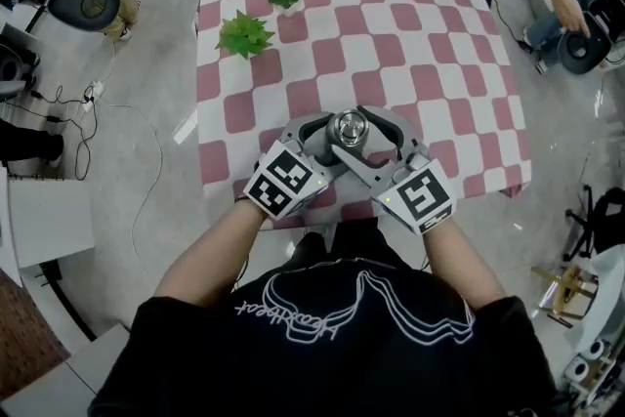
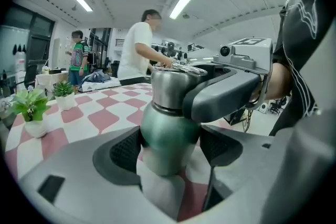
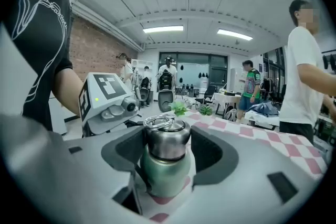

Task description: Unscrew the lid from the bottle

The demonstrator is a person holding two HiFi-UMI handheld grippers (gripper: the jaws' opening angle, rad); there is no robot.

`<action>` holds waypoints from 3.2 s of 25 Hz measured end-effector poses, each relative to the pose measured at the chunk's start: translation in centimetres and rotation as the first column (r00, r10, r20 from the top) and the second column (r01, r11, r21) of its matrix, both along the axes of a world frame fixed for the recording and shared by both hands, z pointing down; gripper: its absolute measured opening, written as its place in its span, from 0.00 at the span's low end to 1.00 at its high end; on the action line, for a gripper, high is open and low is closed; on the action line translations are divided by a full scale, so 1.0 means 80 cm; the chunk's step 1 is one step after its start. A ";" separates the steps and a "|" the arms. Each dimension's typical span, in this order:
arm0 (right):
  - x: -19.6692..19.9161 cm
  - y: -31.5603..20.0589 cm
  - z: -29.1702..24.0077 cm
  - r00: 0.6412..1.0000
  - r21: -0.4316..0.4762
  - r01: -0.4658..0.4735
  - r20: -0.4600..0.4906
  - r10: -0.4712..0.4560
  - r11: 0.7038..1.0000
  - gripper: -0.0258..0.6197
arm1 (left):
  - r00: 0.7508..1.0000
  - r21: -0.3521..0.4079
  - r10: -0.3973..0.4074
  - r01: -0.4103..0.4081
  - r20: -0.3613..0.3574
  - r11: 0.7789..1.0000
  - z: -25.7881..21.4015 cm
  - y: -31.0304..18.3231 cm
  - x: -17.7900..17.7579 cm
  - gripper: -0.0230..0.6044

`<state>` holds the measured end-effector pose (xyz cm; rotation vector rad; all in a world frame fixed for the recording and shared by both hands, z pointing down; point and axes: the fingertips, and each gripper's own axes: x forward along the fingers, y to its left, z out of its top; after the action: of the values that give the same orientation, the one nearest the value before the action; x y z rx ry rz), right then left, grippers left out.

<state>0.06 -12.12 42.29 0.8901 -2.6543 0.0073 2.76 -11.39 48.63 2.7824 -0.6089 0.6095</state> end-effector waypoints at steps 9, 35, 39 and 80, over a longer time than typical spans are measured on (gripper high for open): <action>0.000 -0.001 0.001 1.000 0.007 -0.027 0.003 0.027 1.000 0.45 | 1.000 0.005 -0.027 0.027 -0.007 1.000 0.001 0.000 -0.001 0.60; -0.007 0.010 0.004 0.863 -0.099 0.495 -0.057 -0.502 0.863 0.45 | 0.944 -0.002 0.329 -0.329 0.023 0.944 0.003 0.005 -0.002 0.60; -0.010 0.014 0.004 0.813 -0.115 0.571 -0.056 -0.579 0.813 0.45 | 0.910 -0.021 0.412 -0.412 0.051 0.911 0.004 0.008 -0.004 0.60; 0.001 0.015 -0.016 0.994 -0.040 0.064 0.092 -0.060 0.997 0.53 | 0.999 -0.011 -0.053 0.053 0.005 0.999 0.001 0.010 -0.004 0.60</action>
<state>0.14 -10.93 41.00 0.8110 -2.7541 0.0913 2.46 -10.56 48.69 2.7451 -0.6761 0.6069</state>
